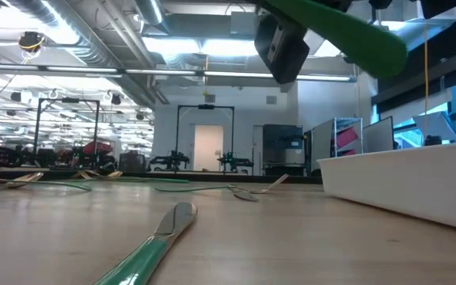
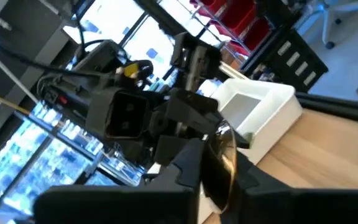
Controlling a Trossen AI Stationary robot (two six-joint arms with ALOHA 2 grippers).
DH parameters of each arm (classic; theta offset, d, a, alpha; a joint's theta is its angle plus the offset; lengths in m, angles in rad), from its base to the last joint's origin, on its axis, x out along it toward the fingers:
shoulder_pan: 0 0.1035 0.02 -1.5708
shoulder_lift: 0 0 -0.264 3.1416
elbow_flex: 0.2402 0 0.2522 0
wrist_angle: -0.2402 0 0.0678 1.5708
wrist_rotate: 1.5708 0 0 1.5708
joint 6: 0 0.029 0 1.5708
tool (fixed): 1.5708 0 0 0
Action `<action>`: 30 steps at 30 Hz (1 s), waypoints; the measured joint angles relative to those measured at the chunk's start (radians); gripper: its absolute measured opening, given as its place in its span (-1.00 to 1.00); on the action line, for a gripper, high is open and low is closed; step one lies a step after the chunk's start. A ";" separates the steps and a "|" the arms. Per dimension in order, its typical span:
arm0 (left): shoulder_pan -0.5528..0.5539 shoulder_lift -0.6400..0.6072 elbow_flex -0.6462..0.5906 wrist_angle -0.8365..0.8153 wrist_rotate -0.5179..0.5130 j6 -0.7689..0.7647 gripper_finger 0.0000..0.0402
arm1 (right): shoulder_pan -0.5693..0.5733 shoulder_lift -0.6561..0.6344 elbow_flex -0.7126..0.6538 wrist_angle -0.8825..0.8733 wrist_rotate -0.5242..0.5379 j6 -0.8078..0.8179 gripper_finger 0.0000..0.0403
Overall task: Sort silverware
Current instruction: Put the bottom right green spoon into the silverware rack
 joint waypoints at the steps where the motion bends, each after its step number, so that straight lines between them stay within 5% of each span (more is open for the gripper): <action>1: 0.001 -0.001 0.000 0.000 0.005 -0.027 -0.96 | 0.000 0.000 0.000 -0.004 -0.001 0.004 -0.92; 10: 0.005 -0.001 0.000 -0.056 -0.028 -0.208 -0.99 | -0.024 0.000 0.002 -0.085 0.016 0.080 -0.86; 16: 0.035 -0.001 -0.001 -0.173 -0.039 -0.452 -0.99 | -0.123 -0.012 0.007 -0.223 -0.208 0.168 -0.45; 20: 0.080 -0.022 -0.002 -0.276 -0.043 -0.655 -1.00 | -0.181 -0.023 0.088 -0.561 -0.258 0.145 -0.27; 23: 0.135 -0.073 -0.014 -0.364 -0.078 -0.785 -1.00 | -0.185 -0.037 0.208 -0.911 -0.138 0.087 -0.26; 26: 0.186 -0.128 -0.041 -0.457 -0.117 -0.888 -1.00 | -0.156 -0.037 0.335 -1.151 0.106 0.045 -0.25; 30: 0.250 -0.178 -0.112 -0.427 -0.163 -1.000 -1.00 | -0.056 -0.038 0.420 -1.199 0.496 -0.037 -0.25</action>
